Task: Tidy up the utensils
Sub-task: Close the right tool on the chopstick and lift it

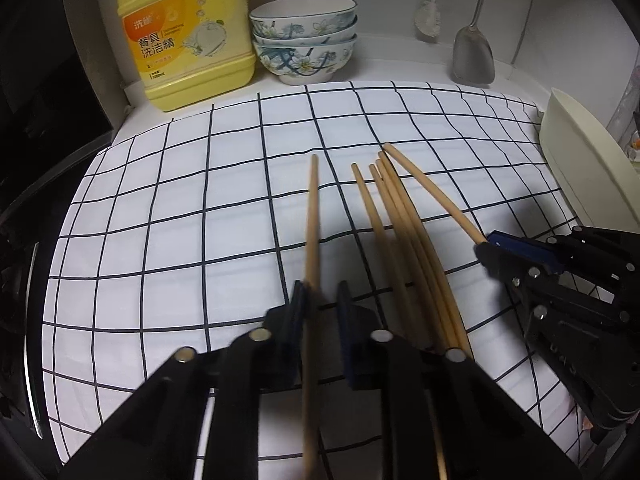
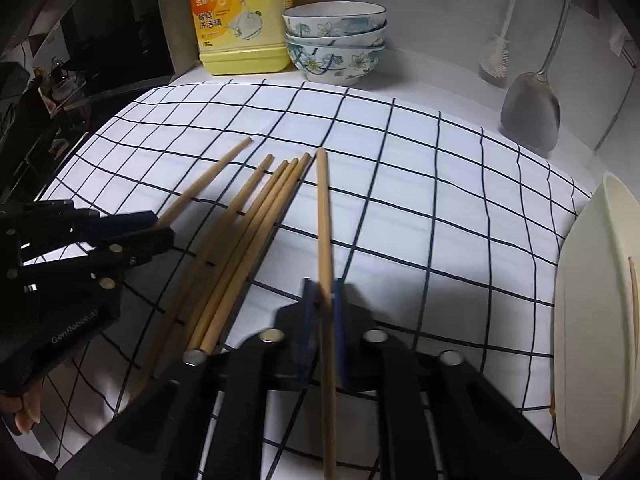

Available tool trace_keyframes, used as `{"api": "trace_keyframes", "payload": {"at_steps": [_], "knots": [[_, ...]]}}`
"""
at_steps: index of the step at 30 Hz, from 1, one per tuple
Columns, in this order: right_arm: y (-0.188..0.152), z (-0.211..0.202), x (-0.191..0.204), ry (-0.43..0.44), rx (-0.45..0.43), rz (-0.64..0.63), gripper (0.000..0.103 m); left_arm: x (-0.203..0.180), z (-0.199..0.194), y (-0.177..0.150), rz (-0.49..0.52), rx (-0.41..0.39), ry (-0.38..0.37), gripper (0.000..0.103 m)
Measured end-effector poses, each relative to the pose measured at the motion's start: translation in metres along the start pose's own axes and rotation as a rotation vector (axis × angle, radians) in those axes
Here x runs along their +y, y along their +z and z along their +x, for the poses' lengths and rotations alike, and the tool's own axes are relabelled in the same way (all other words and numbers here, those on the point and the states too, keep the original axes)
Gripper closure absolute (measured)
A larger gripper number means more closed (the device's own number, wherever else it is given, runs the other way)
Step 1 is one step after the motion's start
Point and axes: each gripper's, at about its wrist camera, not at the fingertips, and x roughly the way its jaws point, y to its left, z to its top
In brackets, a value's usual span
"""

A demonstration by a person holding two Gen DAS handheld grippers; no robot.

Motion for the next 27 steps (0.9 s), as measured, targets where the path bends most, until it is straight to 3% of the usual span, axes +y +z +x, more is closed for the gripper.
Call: {"api": "trace_keyframes", "payload": {"at_steps": [13,23,27], "knots": [[-0.016,-0.022,-0.009,0.069,0.014,0.189,0.097,0.026,-0.022,-0.016,-0.082,0.027,-0.051,0.096],[-0.034,-0.062,-0.005,0.119,-0.014,0.297,0.097,0.024,-0.063,-0.040,-0.051,0.017,-0.078,0.096],[-0.032,-0.079,-0.003,0.096,-0.044,0.309,0.097,0.011,-0.082,-0.037,-0.001,-0.023,-0.112,0.096]]}}
